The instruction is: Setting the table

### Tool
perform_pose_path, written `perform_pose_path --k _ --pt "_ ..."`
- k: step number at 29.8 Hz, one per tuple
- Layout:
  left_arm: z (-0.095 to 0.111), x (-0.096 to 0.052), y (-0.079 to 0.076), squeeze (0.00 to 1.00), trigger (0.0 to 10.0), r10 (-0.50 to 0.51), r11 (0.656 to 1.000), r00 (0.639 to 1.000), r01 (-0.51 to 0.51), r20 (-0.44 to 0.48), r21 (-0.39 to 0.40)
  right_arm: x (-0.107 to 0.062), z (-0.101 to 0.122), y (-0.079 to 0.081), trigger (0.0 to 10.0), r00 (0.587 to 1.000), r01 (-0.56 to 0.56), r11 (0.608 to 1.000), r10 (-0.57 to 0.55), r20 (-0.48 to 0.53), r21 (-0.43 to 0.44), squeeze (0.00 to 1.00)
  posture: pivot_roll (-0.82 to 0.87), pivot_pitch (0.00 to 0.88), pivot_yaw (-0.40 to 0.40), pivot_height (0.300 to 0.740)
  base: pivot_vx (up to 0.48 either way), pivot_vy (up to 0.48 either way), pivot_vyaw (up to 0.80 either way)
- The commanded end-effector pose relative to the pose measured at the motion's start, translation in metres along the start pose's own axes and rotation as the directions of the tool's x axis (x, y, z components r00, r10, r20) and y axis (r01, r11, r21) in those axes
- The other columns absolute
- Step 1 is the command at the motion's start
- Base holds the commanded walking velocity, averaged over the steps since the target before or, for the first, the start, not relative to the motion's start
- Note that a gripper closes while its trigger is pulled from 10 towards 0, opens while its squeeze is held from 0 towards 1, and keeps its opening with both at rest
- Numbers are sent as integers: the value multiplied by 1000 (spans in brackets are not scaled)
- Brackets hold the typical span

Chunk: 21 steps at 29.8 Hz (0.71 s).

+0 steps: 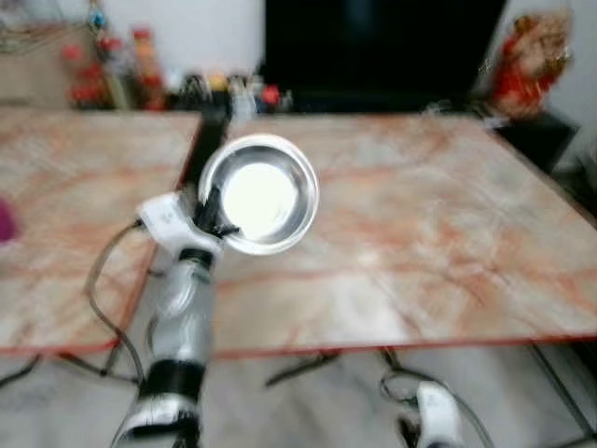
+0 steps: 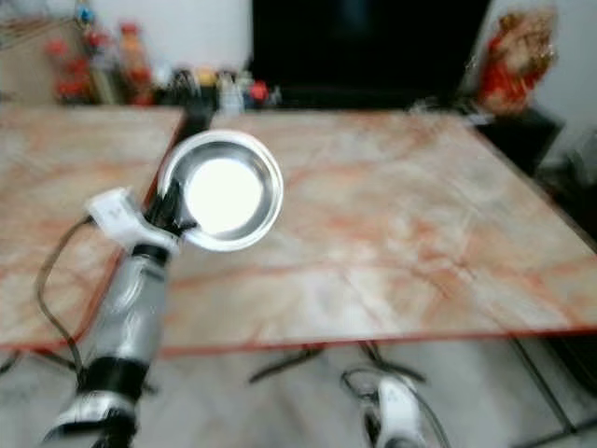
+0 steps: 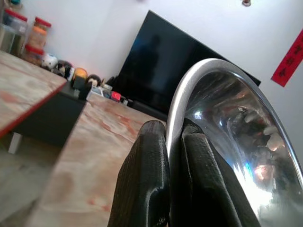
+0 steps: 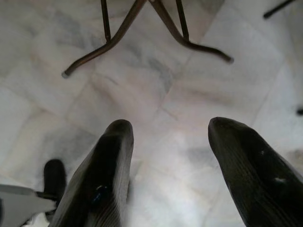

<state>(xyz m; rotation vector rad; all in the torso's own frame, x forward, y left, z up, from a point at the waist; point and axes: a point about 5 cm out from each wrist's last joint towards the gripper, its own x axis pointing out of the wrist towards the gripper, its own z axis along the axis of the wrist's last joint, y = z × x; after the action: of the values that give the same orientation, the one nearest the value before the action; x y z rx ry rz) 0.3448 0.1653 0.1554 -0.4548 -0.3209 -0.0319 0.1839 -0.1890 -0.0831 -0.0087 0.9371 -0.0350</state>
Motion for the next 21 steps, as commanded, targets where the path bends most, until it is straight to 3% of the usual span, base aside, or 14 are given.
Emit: perform_pose_path --k 1,11,16,21 --pt "2 3 -10 0 10000 -32 999 999 32 12 -10 0 3 -8 10000 1000 14 1000 -14 6 3 0 21 0 -35 740 240 -281 0" --pt "2 5 -12 0 10000 -38 999 999 38 11 -10 0 3 -8 10000 1000 14 1000 -14 5 -21 0 21 0 -34 740 244 -280 0" --pt "2 5 -12 0 10000 -43 999 999 43 7 -9 0 3 -8 10000 1000 18 999 -17 9 -28 0 20 0 -31 740 244 -279 689" --pt "2 6 -13 0 10000 -48 999 999 48 6 -7 0 2 -8 10000 1000 24 1000 -24 5 -17 0 20 0 -26 740 247 -278 0"
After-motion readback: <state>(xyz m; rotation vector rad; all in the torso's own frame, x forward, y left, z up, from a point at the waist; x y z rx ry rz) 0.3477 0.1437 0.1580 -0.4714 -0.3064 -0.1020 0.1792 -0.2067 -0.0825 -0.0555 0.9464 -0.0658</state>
